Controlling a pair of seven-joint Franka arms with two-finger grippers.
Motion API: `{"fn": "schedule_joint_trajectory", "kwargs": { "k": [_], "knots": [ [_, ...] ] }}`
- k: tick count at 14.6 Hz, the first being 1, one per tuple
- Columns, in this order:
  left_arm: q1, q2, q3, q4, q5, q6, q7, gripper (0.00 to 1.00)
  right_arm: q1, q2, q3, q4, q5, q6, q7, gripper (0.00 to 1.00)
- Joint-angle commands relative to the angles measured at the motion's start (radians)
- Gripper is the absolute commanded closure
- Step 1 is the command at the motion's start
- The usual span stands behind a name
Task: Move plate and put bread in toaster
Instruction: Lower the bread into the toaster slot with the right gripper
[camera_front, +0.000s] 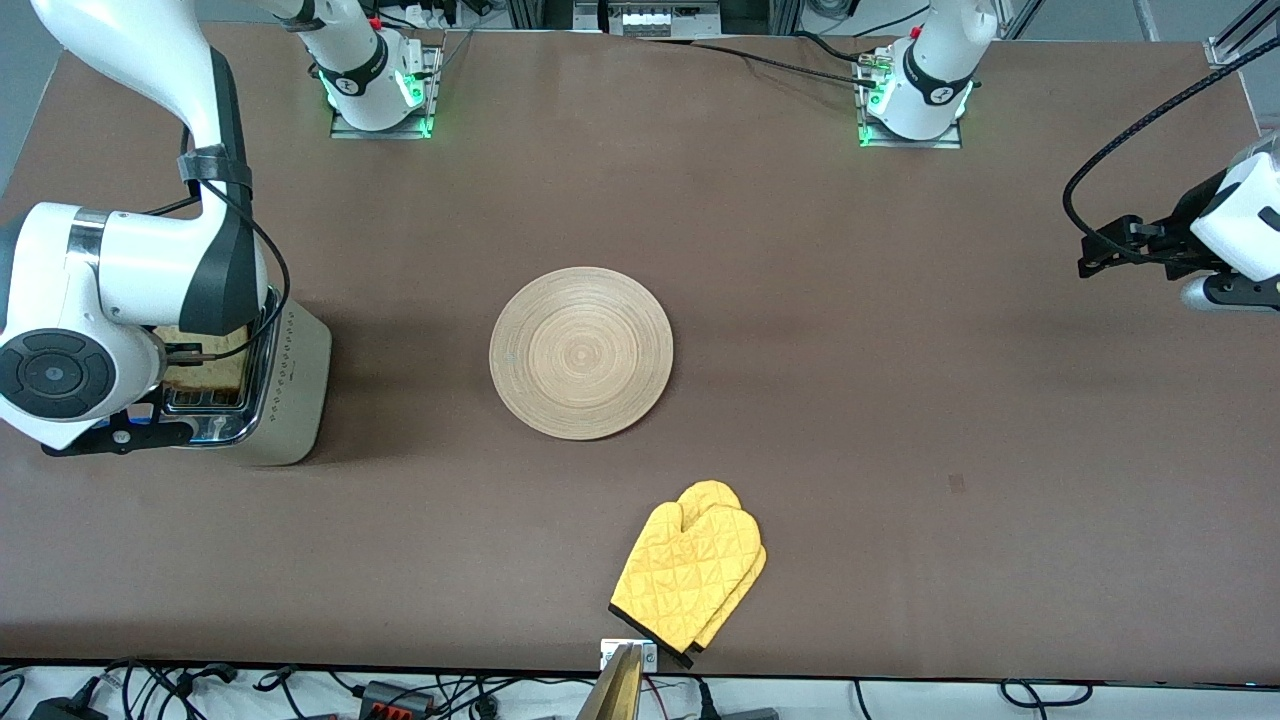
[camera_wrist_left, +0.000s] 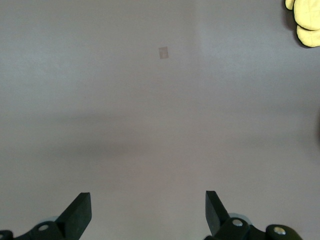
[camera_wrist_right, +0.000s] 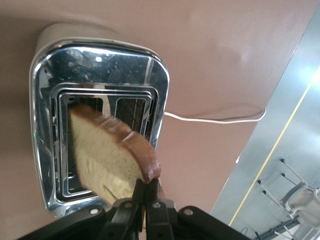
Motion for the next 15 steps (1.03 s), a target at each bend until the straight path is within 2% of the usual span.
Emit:
{"fn": "schedule_joint_trajectory", "kwargs": {
  "k": [1,5,7,11,12,13,14,15],
  "knots": [
    [0.001,0.015,-0.008,0.031,0.01,-0.011,-0.01,0.0,-0.007,0.006,0.005,0.019,0.015,0.007,0.015,1.0],
    [0.002,0.015,-0.006,0.031,-0.008,-0.013,-0.011,0.0,-0.001,0.004,0.005,0.022,0.016,-0.005,0.016,1.0],
    [0.007,0.017,-0.006,0.031,-0.01,-0.013,-0.008,0.0,-0.006,0.005,0.003,0.019,0.071,-0.007,0.036,1.0],
    [0.013,0.017,-0.005,0.031,-0.01,-0.01,-0.007,0.0,0.001,0.006,0.005,0.001,0.079,-0.024,0.082,1.0],
    [0.013,0.017,-0.005,0.03,-0.01,-0.01,-0.007,0.0,0.001,0.006,0.005,-0.002,0.079,-0.024,0.084,0.92],
    [0.014,0.017,-0.005,0.031,-0.014,-0.007,-0.011,0.0,0.001,0.006,0.005,-0.008,0.081,-0.028,0.113,0.61],
    [0.014,0.017,-0.002,0.03,-0.046,-0.001,-0.014,0.0,0.001,0.006,0.005,-0.022,0.082,-0.028,0.168,0.14],
    [0.016,0.017,0.0,0.028,-0.059,0.004,-0.016,0.0,0.001,0.006,0.006,-0.03,0.082,-0.028,0.18,0.0]
  ]
}}
